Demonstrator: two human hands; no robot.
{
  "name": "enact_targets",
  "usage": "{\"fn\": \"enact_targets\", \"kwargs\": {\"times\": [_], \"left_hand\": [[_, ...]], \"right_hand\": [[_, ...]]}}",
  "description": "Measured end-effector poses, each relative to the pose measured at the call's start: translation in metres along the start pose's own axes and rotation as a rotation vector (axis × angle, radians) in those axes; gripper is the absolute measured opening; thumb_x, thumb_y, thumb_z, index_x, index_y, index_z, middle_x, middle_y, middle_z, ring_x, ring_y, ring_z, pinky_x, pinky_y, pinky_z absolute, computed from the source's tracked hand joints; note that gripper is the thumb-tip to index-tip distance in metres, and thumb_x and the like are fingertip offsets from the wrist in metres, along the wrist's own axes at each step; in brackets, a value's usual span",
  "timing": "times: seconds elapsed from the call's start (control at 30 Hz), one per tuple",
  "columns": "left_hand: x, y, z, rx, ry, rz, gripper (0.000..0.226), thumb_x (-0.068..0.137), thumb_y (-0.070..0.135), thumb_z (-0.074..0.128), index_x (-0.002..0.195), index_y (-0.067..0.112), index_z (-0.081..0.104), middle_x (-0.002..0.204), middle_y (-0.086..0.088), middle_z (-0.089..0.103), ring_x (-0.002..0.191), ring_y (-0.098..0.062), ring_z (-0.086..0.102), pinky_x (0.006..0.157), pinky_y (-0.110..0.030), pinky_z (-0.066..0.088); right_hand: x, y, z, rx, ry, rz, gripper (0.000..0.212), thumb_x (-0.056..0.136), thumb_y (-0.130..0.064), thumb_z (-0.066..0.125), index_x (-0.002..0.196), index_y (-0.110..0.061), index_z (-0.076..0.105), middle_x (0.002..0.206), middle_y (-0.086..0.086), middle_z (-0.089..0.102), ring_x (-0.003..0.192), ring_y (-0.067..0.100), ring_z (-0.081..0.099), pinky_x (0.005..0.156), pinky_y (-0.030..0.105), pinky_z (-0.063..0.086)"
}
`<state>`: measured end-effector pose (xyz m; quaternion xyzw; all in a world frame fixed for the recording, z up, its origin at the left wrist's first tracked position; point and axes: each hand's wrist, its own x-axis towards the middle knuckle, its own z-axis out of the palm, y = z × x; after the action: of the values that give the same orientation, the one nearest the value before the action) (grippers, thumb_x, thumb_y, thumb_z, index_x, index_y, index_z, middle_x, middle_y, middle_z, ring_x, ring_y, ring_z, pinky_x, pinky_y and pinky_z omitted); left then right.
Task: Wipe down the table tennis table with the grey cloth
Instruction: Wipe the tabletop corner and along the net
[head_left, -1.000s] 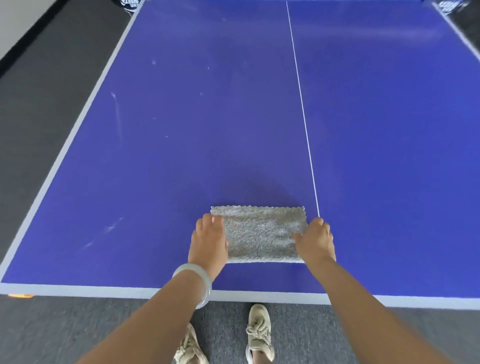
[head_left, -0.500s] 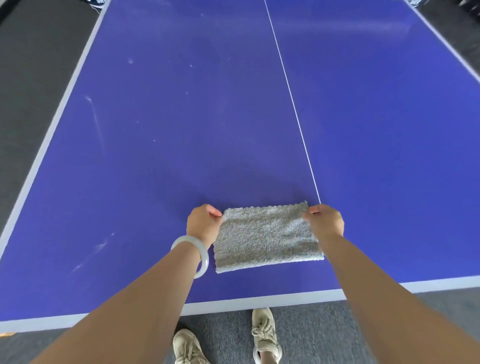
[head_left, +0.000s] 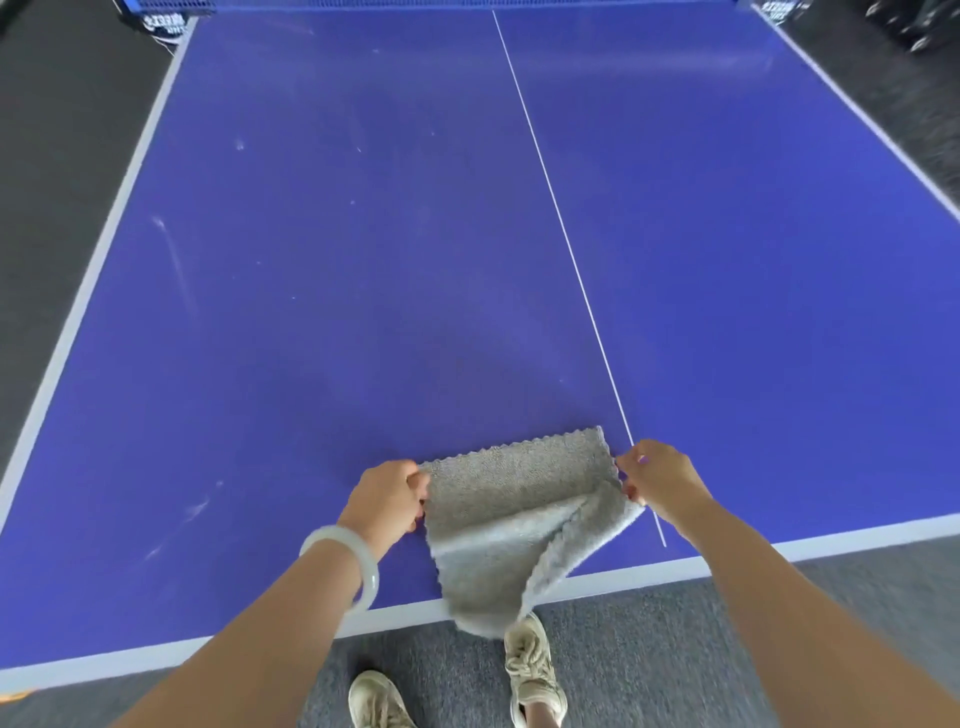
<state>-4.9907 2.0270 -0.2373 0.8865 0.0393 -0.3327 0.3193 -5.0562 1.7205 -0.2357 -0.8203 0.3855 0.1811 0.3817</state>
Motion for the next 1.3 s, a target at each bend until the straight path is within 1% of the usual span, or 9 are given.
{"fn": "enact_targets", "kwargs": {"times": [0.1, 0.23, 0.33, 0.43, 0.53, 0.67, 0.83, 1.0, 1.3], "left_hand": [[-0.005, 0.004, 0.018, 0.218, 0.202, -0.07, 0.027, 0.098, 0.031, 0.054, 0.084, 0.008, 0.049, 0.078, -0.005, 0.056, 0.067, -0.023, 0.052, 0.056, -0.032, 0.039], [-0.011, 0.014, 0.039, 0.215, 0.131, -0.105, 0.025, 0.093, 0.025, 0.065, 0.079, 0.013, 0.049, 0.074, 0.0, 0.055, 0.071, -0.023, 0.056, 0.06, -0.03, 0.041], [-0.007, 0.019, 0.041, 0.139, 0.138, -0.129, 0.029, 0.088, 0.01, 0.057, 0.066, 0.014, 0.039, 0.064, 0.0, 0.046, 0.056, -0.018, 0.044, 0.048, -0.028, 0.031], [0.003, 0.031, 0.021, -0.025, 0.183, 0.027, 0.028, 0.095, 0.019, 0.053, 0.072, 0.015, 0.038, 0.067, 0.003, 0.042, 0.058, -0.016, 0.038, 0.049, -0.028, 0.027], [0.01, 0.05, -0.012, -0.131, 0.229, 0.169, 0.024, 0.1, 0.031, 0.05, 0.083, 0.016, 0.041, 0.072, 0.003, 0.043, 0.061, -0.014, 0.038, 0.051, -0.026, 0.03], [0.016, 0.082, -0.047, -0.354, 0.273, 0.156, 0.021, 0.095, 0.045, 0.057, 0.097, 0.025, 0.051, 0.089, 0.008, 0.054, 0.078, -0.01, 0.051, 0.059, -0.025, 0.036], [0.006, 0.087, -0.074, -0.642, 0.213, 0.194, 0.04, 0.087, 0.028, 0.074, 0.118, 0.032, 0.05, 0.094, -0.003, 0.069, 0.094, -0.018, 0.065, 0.088, -0.038, 0.048], [-0.011, 0.035, -0.031, -0.388, 0.101, 0.087, 0.039, 0.089, 0.012, 0.067, 0.12, 0.027, 0.051, 0.081, -0.004, 0.053, 0.068, -0.016, 0.047, 0.057, -0.025, 0.041], [-0.015, -0.01, 0.016, -0.264, 0.181, -0.046, 0.016, 0.088, 0.011, 0.062, 0.094, 0.016, 0.048, 0.074, -0.002, 0.053, 0.058, -0.016, 0.045, 0.042, -0.021, 0.034]], "right_hand": [[-0.004, -0.001, 0.011, -0.347, 0.081, 0.017, 0.029, 0.095, -0.03, 0.063, 0.102, -0.009, 0.045, 0.098, 0.011, 0.059, 0.09, 0.034, 0.061, 0.066, 0.036, 0.042], [-0.004, -0.01, 0.02, -0.408, 0.052, 0.023, 0.042, 0.092, -0.036, 0.068, 0.116, -0.005, 0.054, 0.119, 0.014, 0.055, 0.115, 0.035, 0.055, 0.081, 0.038, 0.046], [-0.005, -0.019, 0.017, -0.343, -0.02, -0.005, 0.014, 0.093, -0.024, 0.059, 0.088, -0.011, 0.061, 0.095, 0.008, 0.061, 0.096, 0.028, 0.057, 0.072, 0.03, 0.049], [-0.005, -0.03, -0.003, -0.043, 0.004, -0.065, 0.022, 0.093, -0.019, 0.051, 0.072, -0.014, 0.045, 0.069, 0.002, 0.045, 0.06, 0.018, 0.041, 0.051, 0.027, 0.031], [-0.009, -0.049, -0.028, 0.091, 0.093, -0.163, 0.022, 0.099, -0.027, 0.05, 0.091, -0.008, 0.05, 0.076, 0.003, 0.047, 0.063, 0.019, 0.039, 0.053, 0.029, 0.03], [-0.013, -0.075, -0.046, 0.205, 0.177, -0.293, 0.017, 0.099, -0.028, 0.052, 0.102, -0.011, 0.053, 0.075, 0.001, 0.049, 0.059, 0.016, 0.039, 0.047, 0.025, 0.032], [-0.012, -0.084, -0.05, 0.395, 0.212, -0.222, 0.02, 0.093, -0.033, 0.062, 0.111, -0.032, 0.054, 0.091, -0.004, 0.057, 0.069, 0.014, 0.053, 0.052, 0.026, 0.038], [-0.013, -0.041, -0.009, 0.271, 0.013, -0.059, 0.048, 0.089, -0.022, 0.067, 0.131, -0.029, 0.046, 0.087, 0.004, 0.055, 0.064, 0.016, 0.048, 0.053, 0.027, 0.04], [-0.026, -0.003, 0.026, -0.046, -0.088, 0.069, 0.046, 0.085, -0.004, 0.066, 0.122, -0.014, 0.04, 0.085, 0.003, 0.049, 0.062, 0.014, 0.048, 0.046, 0.024, 0.036]]}}
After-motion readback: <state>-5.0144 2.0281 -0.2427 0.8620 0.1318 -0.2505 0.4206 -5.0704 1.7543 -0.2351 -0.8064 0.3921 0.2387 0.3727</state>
